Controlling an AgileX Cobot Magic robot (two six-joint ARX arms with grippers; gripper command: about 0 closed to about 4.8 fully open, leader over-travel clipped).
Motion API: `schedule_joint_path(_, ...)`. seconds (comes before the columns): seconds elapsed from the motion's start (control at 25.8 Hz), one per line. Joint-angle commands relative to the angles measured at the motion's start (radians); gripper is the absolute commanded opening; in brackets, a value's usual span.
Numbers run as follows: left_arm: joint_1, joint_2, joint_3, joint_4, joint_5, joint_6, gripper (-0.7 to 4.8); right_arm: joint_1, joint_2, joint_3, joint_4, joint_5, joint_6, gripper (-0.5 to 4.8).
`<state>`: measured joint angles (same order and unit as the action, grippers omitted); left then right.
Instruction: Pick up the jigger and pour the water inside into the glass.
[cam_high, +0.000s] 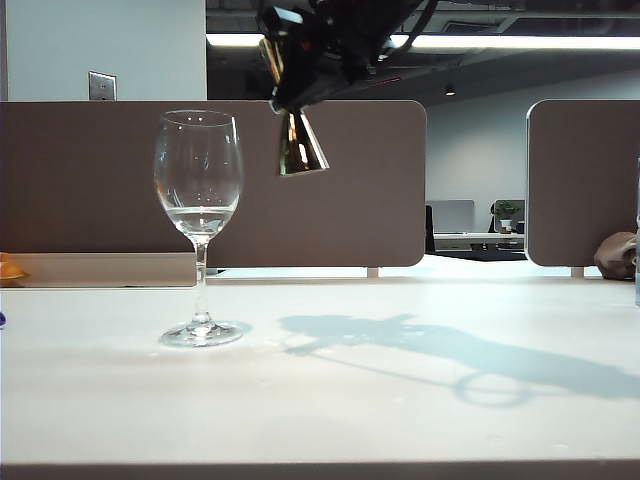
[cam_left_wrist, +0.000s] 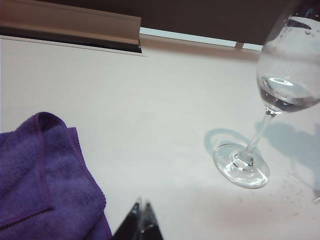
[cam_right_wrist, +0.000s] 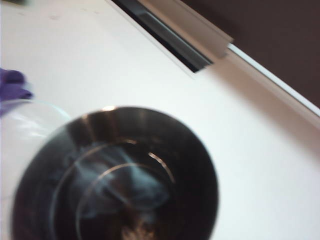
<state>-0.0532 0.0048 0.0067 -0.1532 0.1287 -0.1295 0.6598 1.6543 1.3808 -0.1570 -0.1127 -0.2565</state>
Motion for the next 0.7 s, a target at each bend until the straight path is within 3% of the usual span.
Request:
schedule_joint_path(0.04, 0.002, 0.001, 0.001, 0.012, 0.003, 0.002, -0.05, 0.019, -0.007, 0.010, 0.021, 0.046, -0.033, -0.06)
schedule_joint_path(0.46, 0.002, 0.001, 0.001, 0.012, 0.004, 0.002, -0.05, 0.034, 0.085, 0.188, -0.078, 0.071, -0.037, -0.06)
schedule_joint_path(0.7, 0.002, 0.001, 0.001, 0.012, 0.005, 0.002, -0.05, 0.035, 0.092, 0.195, -0.083, 0.096, -0.098, -0.06)
